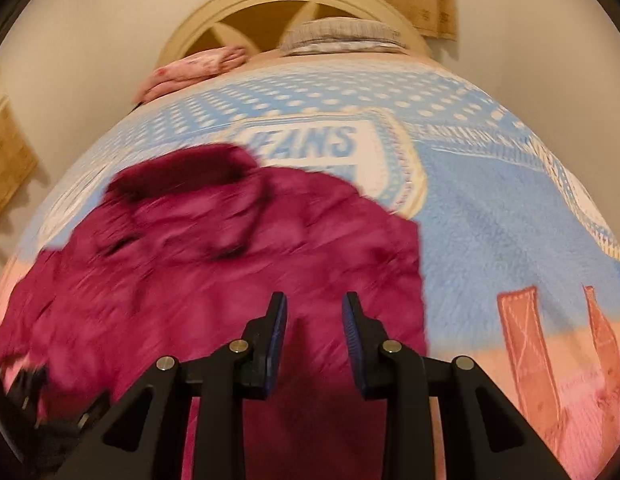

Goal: Fold large clothes

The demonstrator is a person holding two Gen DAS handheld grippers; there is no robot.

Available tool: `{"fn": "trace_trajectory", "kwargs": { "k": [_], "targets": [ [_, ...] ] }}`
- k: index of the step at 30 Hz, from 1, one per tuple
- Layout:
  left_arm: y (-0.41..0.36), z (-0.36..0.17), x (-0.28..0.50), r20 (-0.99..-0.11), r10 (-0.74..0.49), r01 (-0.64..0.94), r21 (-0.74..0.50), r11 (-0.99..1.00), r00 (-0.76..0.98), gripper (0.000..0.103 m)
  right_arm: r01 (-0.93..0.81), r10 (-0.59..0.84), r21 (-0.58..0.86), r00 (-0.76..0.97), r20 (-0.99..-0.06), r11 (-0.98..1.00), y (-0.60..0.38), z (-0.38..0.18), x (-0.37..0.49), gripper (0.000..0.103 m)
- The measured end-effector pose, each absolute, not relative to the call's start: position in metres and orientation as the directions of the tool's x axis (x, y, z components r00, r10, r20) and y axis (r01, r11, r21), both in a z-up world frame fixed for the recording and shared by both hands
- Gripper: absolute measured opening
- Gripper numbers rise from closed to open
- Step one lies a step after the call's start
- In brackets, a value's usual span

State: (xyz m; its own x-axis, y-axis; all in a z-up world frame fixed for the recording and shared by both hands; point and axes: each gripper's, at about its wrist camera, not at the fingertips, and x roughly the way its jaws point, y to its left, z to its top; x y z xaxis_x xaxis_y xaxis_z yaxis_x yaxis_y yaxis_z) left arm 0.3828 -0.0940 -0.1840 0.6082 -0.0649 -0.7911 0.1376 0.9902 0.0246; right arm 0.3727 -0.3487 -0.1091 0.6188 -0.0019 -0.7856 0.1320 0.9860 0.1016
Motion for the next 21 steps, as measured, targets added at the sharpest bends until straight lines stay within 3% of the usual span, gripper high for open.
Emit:
{"fn": "trace_trajectory", "kwargs": {
  "k": [10, 21],
  "targets": [
    [-0.092, -0.185, 0.384, -0.791, -0.071, 0.136, 0.015, 0.991, 0.608, 0.103, 0.095, 0.012, 0.08, 0.572, -0.82, 0.992, -0.292, -0.147, 0.333, 0.03],
    [-0.092, -0.185, 0.383, -0.789, -0.068, 0.136, 0.02, 0.99, 0.61, 0.103, 0.096, -0.037, 0.026, 0.604, -0.796, 0.995, -0.284, -0.163, 0.329, 0.03]
  ]
}}
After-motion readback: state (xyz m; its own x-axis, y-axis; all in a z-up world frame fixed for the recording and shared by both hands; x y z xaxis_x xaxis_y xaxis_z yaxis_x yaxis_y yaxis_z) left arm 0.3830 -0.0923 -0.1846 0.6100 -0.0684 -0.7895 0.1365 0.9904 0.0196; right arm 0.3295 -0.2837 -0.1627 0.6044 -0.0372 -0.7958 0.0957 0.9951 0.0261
